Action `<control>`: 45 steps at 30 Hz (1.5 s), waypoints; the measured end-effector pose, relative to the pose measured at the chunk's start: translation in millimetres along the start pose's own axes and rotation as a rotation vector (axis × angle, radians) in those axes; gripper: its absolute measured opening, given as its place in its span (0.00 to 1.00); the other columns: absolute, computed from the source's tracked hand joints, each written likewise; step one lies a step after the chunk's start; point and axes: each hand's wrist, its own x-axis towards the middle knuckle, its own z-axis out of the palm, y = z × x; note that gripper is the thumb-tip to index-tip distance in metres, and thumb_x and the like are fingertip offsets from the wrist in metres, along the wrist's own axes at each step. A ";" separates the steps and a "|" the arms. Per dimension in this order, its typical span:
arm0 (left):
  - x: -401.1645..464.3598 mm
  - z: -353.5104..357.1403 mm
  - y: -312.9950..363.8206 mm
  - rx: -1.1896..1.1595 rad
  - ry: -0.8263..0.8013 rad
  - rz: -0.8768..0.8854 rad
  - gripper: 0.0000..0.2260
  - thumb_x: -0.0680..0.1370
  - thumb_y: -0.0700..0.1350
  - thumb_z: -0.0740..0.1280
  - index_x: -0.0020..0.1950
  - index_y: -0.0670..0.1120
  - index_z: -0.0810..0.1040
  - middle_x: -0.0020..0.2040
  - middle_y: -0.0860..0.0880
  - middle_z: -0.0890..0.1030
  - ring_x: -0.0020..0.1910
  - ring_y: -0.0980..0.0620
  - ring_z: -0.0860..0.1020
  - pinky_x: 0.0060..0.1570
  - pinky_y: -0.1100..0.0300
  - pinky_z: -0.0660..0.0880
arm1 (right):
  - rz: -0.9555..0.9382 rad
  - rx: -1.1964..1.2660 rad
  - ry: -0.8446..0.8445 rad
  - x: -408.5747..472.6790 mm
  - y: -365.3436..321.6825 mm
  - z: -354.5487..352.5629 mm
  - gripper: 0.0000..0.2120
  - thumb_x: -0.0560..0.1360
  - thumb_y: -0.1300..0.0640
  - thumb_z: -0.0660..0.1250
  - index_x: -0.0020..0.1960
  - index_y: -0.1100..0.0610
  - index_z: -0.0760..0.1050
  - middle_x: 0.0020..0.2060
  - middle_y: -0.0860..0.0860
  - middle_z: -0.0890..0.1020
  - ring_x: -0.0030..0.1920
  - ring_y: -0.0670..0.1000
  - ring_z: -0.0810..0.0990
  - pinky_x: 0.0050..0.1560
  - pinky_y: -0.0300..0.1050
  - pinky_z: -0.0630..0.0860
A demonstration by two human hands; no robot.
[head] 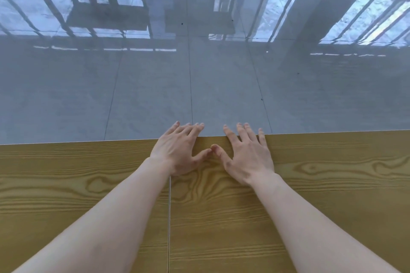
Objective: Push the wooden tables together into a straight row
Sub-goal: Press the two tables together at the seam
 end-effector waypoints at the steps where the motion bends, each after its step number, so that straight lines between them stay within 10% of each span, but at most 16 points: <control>1: -0.3 0.6 -1.2 0.009 -0.001 0.001 0.38 0.79 0.72 0.49 0.82 0.50 0.55 0.78 0.51 0.68 0.78 0.53 0.62 0.81 0.52 0.48 | -0.001 -0.002 0.006 -0.4 -0.9 1.8 0.40 0.77 0.25 0.37 0.83 0.44 0.49 0.83 0.56 0.55 0.83 0.55 0.44 0.80 0.62 0.40; 8: 1.8 1.2 -6.1 0.017 -0.006 -0.044 0.33 0.76 0.75 0.46 0.63 0.52 0.73 0.59 0.54 0.83 0.62 0.52 0.79 0.79 0.49 0.53 | -0.013 -0.045 0.052 -1.7 -3.4 12.4 0.38 0.78 0.28 0.34 0.83 0.44 0.43 0.83 0.56 0.53 0.83 0.58 0.42 0.79 0.65 0.37; 16: 3.8 -3.8 -8.0 0.030 -0.021 -0.009 0.29 0.75 0.76 0.46 0.51 0.52 0.69 0.50 0.53 0.81 0.55 0.51 0.79 0.77 0.48 0.59 | -0.005 -0.066 0.051 -2.5 -7.2 16.3 0.36 0.79 0.30 0.32 0.83 0.44 0.39 0.83 0.58 0.53 0.82 0.60 0.42 0.78 0.67 0.35; 25: 9.8 0.0 -18.5 0.080 0.024 0.069 0.37 0.72 0.79 0.39 0.47 0.50 0.70 0.42 0.53 0.80 0.47 0.50 0.79 0.73 0.49 0.64 | -0.011 -0.103 0.076 6.3 -16.4 14.2 0.37 0.79 0.32 0.35 0.76 0.51 0.63 0.60 0.55 0.73 0.66 0.59 0.68 0.78 0.68 0.43; 30: 12.0 4.5 -23.3 0.086 0.060 0.106 0.33 0.75 0.77 0.42 0.43 0.50 0.68 0.37 0.54 0.77 0.42 0.50 0.78 0.72 0.50 0.65 | -0.086 -0.047 0.185 14.6 -12.1 12.9 0.29 0.81 0.33 0.47 0.61 0.54 0.74 0.48 0.52 0.79 0.51 0.57 0.75 0.68 0.57 0.68; 45: 22.6 -1.6 -25.6 0.137 0.023 0.186 0.29 0.78 0.69 0.37 0.42 0.48 0.65 0.32 0.49 0.79 0.32 0.47 0.73 0.55 0.50 0.66 | -0.045 -0.136 0.083 31.6 -29.9 -0.5 0.34 0.78 0.36 0.34 0.66 0.56 0.65 0.44 0.55 0.79 0.45 0.58 0.76 0.57 0.54 0.68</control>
